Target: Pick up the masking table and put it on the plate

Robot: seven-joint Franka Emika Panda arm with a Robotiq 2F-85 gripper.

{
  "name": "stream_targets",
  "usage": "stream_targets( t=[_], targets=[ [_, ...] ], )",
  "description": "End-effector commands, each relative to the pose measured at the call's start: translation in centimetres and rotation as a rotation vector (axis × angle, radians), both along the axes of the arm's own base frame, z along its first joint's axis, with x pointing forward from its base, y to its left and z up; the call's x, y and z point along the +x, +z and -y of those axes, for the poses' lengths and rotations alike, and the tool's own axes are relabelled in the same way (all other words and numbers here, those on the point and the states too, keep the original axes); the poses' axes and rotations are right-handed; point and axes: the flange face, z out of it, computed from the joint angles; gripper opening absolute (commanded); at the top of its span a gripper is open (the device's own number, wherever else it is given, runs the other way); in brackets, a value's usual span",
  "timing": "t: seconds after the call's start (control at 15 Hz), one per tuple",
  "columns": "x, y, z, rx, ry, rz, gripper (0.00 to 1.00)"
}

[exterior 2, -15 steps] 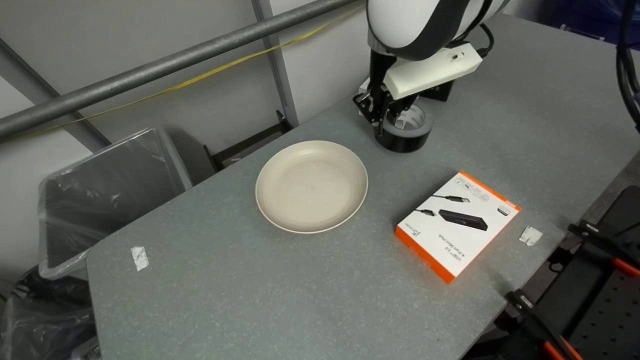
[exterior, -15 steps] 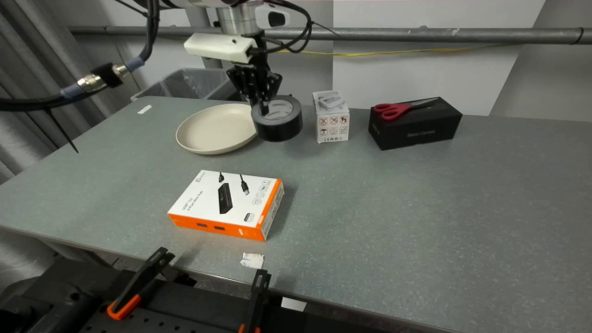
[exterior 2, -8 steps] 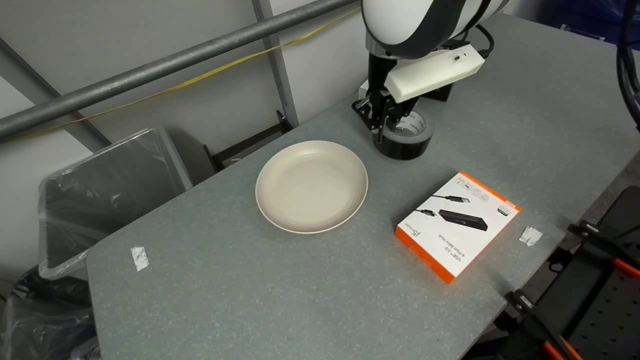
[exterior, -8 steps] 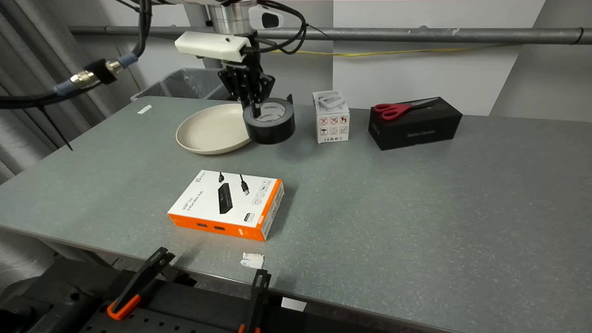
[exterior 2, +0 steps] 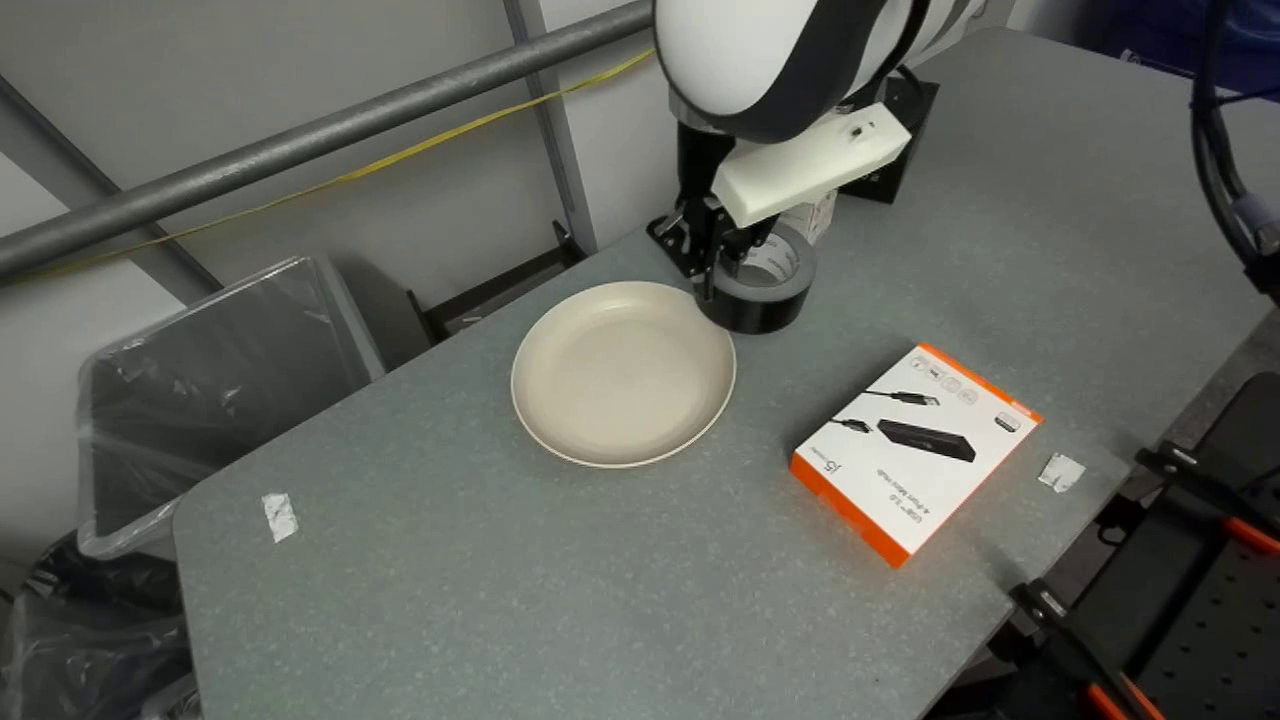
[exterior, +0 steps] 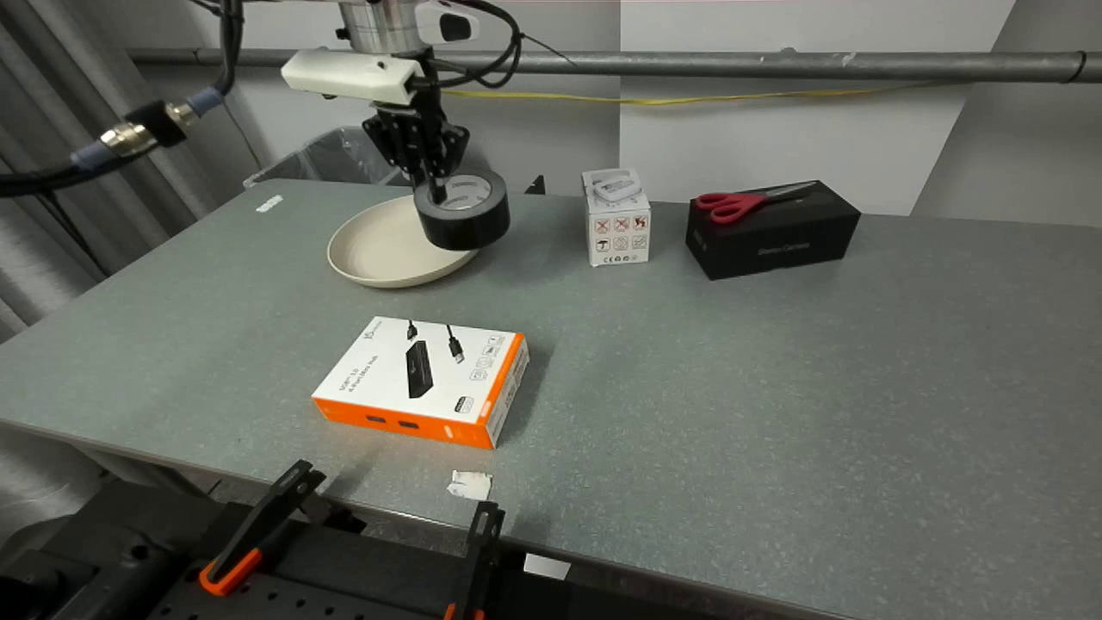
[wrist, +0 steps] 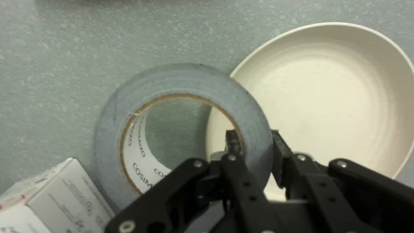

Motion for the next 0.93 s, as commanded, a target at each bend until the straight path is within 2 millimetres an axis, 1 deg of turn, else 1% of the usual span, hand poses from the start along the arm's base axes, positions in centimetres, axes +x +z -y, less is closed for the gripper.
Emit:
stream_targets(
  t=[0.0,0.13,0.2,0.33,0.47,0.67,0.8,0.87],
  targets=[
    [2.7,0.2,-5.4,0.016,0.067,0.039,0.06],
    [3.8,-0.5,-8.0,0.048,0.114,0.041,0.06],
    [4.3,-1.0,-9.0,0.049,0.129,0.048,0.06],
    [5.3,-2.6,-10.2,0.050,0.146,0.035,0.06],
    [6.2,-4.4,-10.8,0.045,0.158,0.025,0.06],
    [7.1,-6.6,-11.3,0.037,0.163,0.011,0.06],
    [7.5,-7.4,-11.5,0.039,0.167,0.007,0.06],
    [7.5,-7.4,-11.7,0.049,0.172,0.004,0.06]
  ],
)
